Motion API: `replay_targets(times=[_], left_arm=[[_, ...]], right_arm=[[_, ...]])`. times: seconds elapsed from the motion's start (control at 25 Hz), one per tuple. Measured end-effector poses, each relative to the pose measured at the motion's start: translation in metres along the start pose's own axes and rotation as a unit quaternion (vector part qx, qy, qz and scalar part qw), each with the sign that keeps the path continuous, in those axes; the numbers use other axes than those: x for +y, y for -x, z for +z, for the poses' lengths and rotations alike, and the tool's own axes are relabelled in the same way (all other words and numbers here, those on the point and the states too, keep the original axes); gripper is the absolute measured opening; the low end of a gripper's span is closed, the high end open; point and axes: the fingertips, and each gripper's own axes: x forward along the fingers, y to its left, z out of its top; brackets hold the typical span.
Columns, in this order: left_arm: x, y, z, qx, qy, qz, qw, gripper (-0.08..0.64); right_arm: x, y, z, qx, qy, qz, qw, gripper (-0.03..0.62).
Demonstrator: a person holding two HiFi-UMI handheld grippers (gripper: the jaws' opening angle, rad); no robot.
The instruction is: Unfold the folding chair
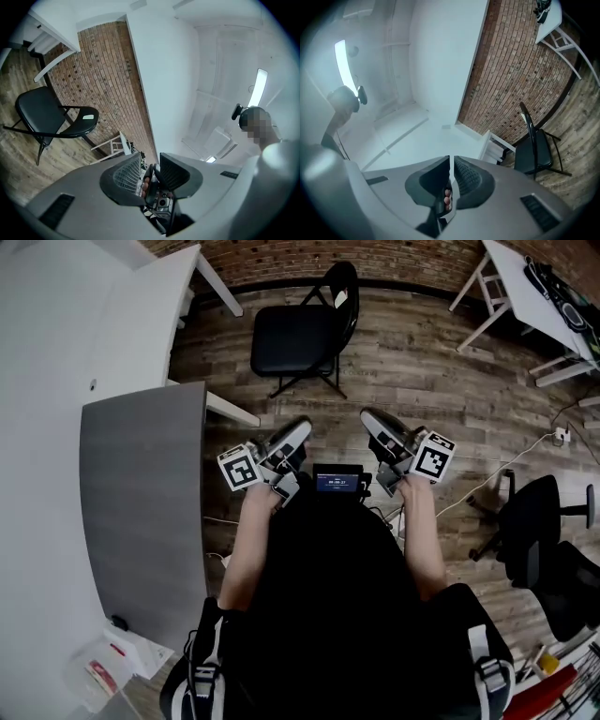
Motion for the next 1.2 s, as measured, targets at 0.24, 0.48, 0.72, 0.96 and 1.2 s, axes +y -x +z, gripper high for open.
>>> replay_targets(times=[0.24,0.48,0.72,0.96,1.2], left_arm=[[-0.005,0.003,0.023,-0.005,0.0,-0.033,0.9995,0.107],[-0.005,0.007,0.033,-0.017,0.015,-0.051,0.9984,0.084],[-0.004,0.007,0.031,-0.014,0.031,-0.063,0.9975,0.077],[0.0,0.008,0.03,-0.016,0.04,-0.064,0.997,0.071],[0.0,0.015,0.031,-0.017,0.041,-0.065,0.9969,0.067]], right_arm=[[0.009,-0.017,0.003,-0.007,0.013,-0.008,1.0,0.032],[0.016,-0.022,-0.003,-0.004,0.015,-0.022,1.0,0.028],[0.018,-0.027,-0.006,0.004,0.02,-0.036,0.999,0.025],[0.018,-0.032,-0.01,0.013,0.023,-0.042,0.999,0.021],[0.023,-0.038,-0.017,0.021,0.028,-0.038,0.999,0.02]])
